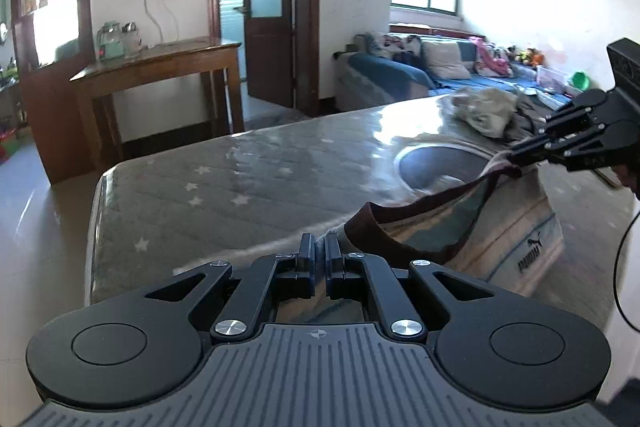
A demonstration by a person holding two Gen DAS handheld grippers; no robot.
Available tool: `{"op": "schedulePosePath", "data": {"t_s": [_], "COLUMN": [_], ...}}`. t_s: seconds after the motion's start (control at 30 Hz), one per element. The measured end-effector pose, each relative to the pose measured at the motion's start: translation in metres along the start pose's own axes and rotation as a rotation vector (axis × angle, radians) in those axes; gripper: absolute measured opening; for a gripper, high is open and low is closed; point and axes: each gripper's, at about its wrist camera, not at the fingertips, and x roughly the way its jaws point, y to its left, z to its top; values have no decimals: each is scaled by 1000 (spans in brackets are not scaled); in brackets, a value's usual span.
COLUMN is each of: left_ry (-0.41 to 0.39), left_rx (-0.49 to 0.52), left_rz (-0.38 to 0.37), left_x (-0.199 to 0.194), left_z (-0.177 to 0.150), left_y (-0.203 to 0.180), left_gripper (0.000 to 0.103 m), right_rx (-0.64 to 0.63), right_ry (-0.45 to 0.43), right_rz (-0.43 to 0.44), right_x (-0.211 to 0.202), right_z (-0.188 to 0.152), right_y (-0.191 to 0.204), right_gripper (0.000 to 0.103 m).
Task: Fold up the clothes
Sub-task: 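Lift the hem with both grippers and fold it over toward the brown collar, then open both grippers to release the folded hem onto the shirt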
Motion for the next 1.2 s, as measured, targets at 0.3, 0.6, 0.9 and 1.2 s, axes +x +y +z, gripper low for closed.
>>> {"op": "schedulePosePath", "data": {"t_s": [0.3, 0.6, 0.9, 1.2], "left_ry": [119, 148, 60, 118], "left_rx": [-111, -172, -229, -146], "left_rz": [25, 72, 77, 62], "left_x": [103, 140, 106, 91], "left_z": [14, 0, 11, -12], "left_y": [50, 63, 62, 17], "left_gripper": [5, 6, 7, 15], "right_rx": [92, 266, 266, 252], "right_ry": [62, 98, 29, 49], "right_rz": [-25, -61, -106, -46], "right_x": [89, 127, 104, 126], "right_z": [-6, -29, -19, -24], "right_y": [-34, -56, -52, -31], "right_gripper": [5, 11, 18, 18]}}
